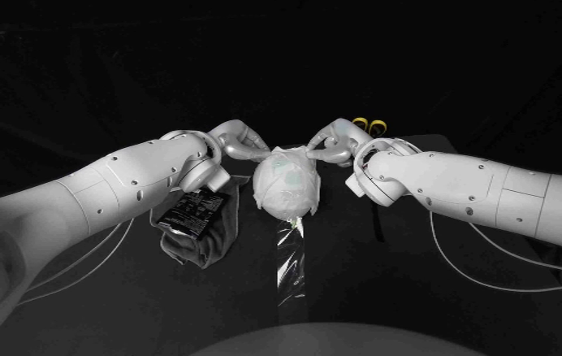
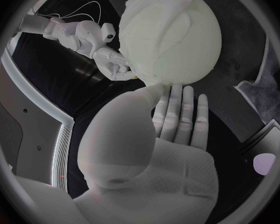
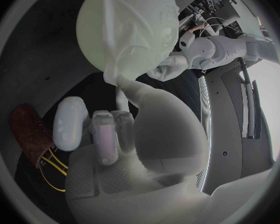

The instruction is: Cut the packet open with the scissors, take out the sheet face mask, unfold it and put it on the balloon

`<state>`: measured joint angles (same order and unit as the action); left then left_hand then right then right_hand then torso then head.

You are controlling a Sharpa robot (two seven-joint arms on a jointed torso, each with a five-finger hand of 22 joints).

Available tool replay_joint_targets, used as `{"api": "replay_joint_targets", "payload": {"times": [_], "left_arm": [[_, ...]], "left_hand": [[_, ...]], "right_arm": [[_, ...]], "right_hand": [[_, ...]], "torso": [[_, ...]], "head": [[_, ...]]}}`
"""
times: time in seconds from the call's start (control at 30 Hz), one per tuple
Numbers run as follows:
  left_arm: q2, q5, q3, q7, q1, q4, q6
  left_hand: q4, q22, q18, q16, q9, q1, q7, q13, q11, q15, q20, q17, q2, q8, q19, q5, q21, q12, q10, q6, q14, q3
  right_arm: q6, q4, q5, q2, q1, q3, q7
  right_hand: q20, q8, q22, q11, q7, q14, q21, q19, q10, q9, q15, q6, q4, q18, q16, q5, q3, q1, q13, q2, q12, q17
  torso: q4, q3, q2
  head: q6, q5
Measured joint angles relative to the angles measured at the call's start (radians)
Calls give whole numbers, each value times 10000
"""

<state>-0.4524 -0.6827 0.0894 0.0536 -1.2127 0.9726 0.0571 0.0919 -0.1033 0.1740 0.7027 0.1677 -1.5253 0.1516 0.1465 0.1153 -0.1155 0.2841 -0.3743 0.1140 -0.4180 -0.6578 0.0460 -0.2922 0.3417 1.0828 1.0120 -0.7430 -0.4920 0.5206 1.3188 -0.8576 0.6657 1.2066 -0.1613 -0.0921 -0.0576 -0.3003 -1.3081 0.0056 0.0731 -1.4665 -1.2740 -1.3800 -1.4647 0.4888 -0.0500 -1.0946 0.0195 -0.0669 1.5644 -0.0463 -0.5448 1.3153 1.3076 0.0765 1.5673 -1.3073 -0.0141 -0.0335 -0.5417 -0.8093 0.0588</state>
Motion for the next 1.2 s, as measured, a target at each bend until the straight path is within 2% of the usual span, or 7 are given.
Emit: {"api": "replay_joint_targets", "payload": {"times": [0.13,0.27,0.43,0.57,0.63,0.8,1.2], "left_arm": [[0,-62,0,117,0,3,195],[0,-64,1,221,3,7,365],[-10,9,4,358,8,5,604],[-30,102,5,469,11,7,818],[-41,156,5,531,11,10,942],[-52,247,3,647,12,11,1211],[-21,37,5,510,14,29,1299]], "left_hand": [[-130,-119,1,87,28,143,-86,145,-114,137,-30,-4,-129,-142,-167,-25,-214,283,116,113,-241,-129],[-206,-187,-2,137,28,222,-86,246,-114,207,-34,-3,-170,-224,-234,-28,-322,442,116,113,-311,-206],[-258,-252,-6,137,29,353,-86,350,-118,174,-34,20,-204,-250,-234,-2,-434,573,112,112,-348,-342],[-314,-343,-12,137,29,527,-109,456,-203,195,-42,46,-213,-355,-297,-2,-587,731,20,86,-370,-563],[-389,-448,-15,255,29,603,-153,547,-180,258,-17,47,-243,-459,-394,-3,-762,875,-32,37,-433,-655],[-576,-661,-28,360,29,811,-106,730,-170,258,-21,30,-269,-656,-315,-5,-1071,1178,-237,-195,-433,-1022],[-933,-1111,-38,552,41,1170,-35,986,-123,225,-36,28,-242,-818,97,-6,-1679,1627,-581,-482,-322,-1598]], "right_arm": [[6,4,1,11,4,0,-2],[10,9,1,21,3,0,-4],[17,11,2,47,1,0,-7],[24,24,2,71,1,0,-9],[28,32,2,80,1,0,-10],[61,52,2,91,1,0,-11],[268,35,1,96,1,0,0]], "right_hand": [[0,5,1,0,3,0,0,0,0,2,1,5,0,-1,23,1,1,0,3,0,-1,-1],[0,-32,3,0,-5,1,0,0,0,4,1,25,0,0,30,2,-1,0,4,1,-1,-2],[0,-35,8,0,-2,1,0,0,0,8,1,32,5,1,30,4,-60,-13,5,14,-2,-9],[0,-34,7,0,6,2,0,0,0,52,2,43,4,0,29,5,-62,-13,4,14,-13,-9],[0,-33,7,0,6,2,0,0,0,57,2,45,4,0,28,5,-62,-13,4,14,-15,-8],[0,-28,3,0,-34,2,0,0,0,58,2,31,4,1,22,6,-62,-12,-1,14,-19,-8],[0,-56,0,0,1,3,0,0,0,59,3,-3,4,1,23,25,-62,-38,0,40,1,0]], "torso": [[-3,-1,0],[-4,-1,0],[-4,1,-1],[-3,1,-1],[-3,2,-1],[-3,1,-2],[0,0,-2]], "head": [[-7,-5],[-13,-6],[-13,0],[-11,6],[-2,8],[8,18],[29,21]]}}
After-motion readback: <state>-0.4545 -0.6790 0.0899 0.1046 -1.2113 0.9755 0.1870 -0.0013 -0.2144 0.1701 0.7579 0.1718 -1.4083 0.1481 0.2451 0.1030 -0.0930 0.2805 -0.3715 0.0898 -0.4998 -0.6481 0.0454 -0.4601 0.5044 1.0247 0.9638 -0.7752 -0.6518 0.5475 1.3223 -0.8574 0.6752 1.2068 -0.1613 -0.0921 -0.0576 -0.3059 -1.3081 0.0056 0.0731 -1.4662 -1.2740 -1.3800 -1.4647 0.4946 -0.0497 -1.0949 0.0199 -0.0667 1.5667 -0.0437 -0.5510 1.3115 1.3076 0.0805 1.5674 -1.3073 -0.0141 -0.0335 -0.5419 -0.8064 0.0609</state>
